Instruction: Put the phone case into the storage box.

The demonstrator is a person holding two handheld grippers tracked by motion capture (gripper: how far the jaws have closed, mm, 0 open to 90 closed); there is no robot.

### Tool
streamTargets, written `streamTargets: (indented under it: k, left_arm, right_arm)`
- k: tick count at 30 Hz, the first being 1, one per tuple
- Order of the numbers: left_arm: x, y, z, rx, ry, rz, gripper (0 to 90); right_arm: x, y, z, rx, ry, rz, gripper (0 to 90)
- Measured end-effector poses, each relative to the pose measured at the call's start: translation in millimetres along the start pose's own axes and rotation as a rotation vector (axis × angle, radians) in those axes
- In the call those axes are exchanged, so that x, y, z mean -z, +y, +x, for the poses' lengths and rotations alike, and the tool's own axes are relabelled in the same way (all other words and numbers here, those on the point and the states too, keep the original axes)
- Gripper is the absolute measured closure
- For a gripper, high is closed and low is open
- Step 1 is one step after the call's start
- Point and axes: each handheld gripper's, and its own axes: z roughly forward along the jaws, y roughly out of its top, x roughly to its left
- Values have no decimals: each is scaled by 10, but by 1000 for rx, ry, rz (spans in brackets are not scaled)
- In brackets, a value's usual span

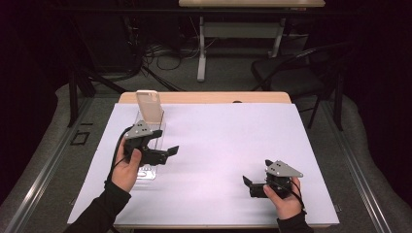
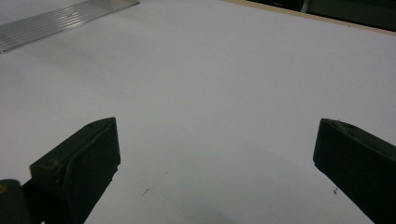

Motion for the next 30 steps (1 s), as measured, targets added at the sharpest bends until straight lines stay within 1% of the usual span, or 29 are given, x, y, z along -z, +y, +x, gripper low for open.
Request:
streamTargets:
  k: [3, 6, 10, 13, 15, 19, 22, 24, 28, 30]
  left_arm:
    - [-95, -48, -91, -26, -8, 16, 155]
    - [-166, -96, -147, -34, -18, 25, 155]
    - [-245, -175, -213, -4, -65, 23, 155]
    - [-280, -210, -253, -10, -69, 28, 155]
    - [-326, -261, -301, -25, -68, 41, 155]
    - [-371, -327, -335, -18, -78, 48, 155]
    - [-403, -376, -354, -28, -72, 54, 155]
    - [-427, -409, -368, -21, -79, 51, 155]
    - [-475, -464, -412, -40, -82, 57, 155]
    - [-497, -495, -426, -42, -89, 60, 155]
  right_arm:
    - [-2, 0, 2, 4, 3, -1, 3]
    - [2, 0, 0, 4, 3, -1, 3]
    - [1, -4, -8, 7, 1, -2, 4]
    - [1, -4, -8, 6, 1, -1, 3]
    - [1, -5, -5, 7, 1, -1, 4]
    - [2, -4, 0, 8, 3, 0, 3]
    - [-1, -5, 6, 9, 5, 0, 3]
    - [-2, -6, 13, 11, 7, 5, 4]
    - [-10, -10, 29, 9, 10, 5, 4]
    - [-11, -10, 31, 11, 12, 4, 4]
